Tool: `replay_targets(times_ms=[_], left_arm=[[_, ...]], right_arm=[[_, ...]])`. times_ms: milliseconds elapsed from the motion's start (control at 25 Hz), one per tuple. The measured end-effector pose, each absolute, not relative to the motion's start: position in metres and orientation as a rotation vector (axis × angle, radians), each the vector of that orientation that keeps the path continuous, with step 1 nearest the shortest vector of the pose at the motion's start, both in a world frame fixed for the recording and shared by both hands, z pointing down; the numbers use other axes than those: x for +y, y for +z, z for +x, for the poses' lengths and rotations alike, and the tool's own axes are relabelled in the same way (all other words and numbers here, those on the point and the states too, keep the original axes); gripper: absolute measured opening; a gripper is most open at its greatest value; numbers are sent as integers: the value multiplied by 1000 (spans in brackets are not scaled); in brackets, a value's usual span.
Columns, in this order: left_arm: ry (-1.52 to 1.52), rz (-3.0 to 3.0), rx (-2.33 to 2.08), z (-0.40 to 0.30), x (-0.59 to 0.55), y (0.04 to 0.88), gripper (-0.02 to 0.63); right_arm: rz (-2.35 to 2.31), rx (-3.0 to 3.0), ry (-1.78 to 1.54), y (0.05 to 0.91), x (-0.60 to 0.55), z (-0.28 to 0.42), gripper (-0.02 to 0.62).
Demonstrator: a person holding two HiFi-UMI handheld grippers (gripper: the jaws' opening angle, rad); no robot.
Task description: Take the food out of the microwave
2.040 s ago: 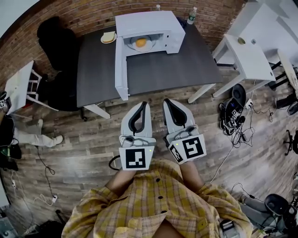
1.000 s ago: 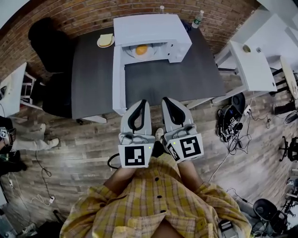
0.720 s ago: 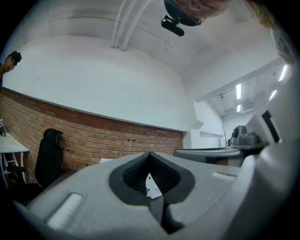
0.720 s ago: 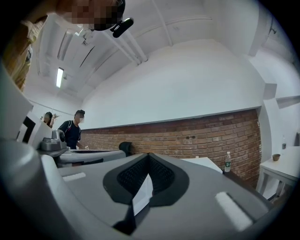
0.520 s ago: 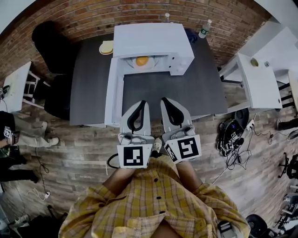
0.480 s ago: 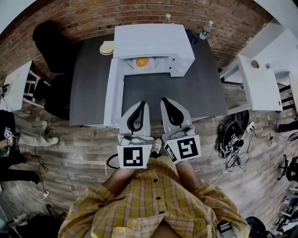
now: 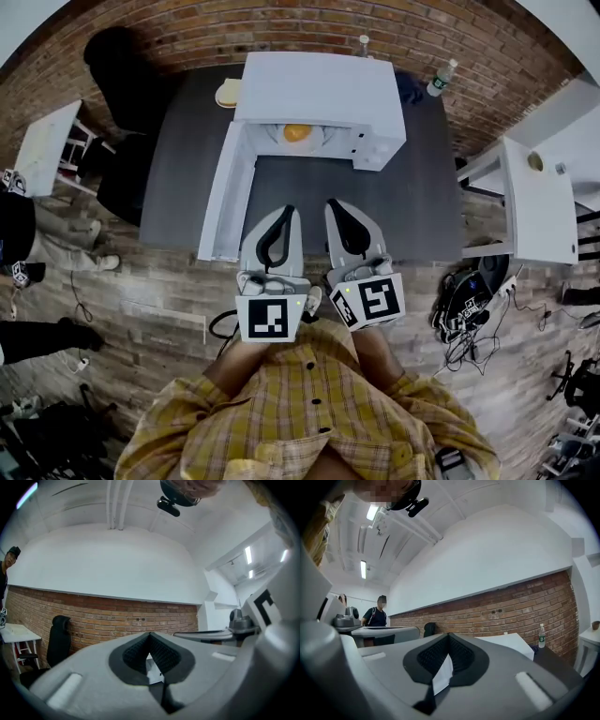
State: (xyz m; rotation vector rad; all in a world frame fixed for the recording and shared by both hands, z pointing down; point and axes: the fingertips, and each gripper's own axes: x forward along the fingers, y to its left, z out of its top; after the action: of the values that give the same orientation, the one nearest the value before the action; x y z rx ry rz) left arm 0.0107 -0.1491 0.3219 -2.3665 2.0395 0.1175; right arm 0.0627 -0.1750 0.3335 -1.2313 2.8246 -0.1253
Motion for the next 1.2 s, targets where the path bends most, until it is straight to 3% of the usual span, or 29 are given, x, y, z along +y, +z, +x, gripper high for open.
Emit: replay_targets(times_ms=[600, 920, 1200], left_arm=[[58, -2403, 2043, -1, -191, 348, 0], [-183, -2388, 1896, -17, -202, 358, 0], [-207, -2417, 1892, -30, -210, 363, 0]], right_arm=[[-1161, 2635, -758, 418, -245, 47, 3], [-1101, 2403, -1121, 470, -283, 34, -6], [-995, 2155, -1341, 497, -312, 23, -6]])
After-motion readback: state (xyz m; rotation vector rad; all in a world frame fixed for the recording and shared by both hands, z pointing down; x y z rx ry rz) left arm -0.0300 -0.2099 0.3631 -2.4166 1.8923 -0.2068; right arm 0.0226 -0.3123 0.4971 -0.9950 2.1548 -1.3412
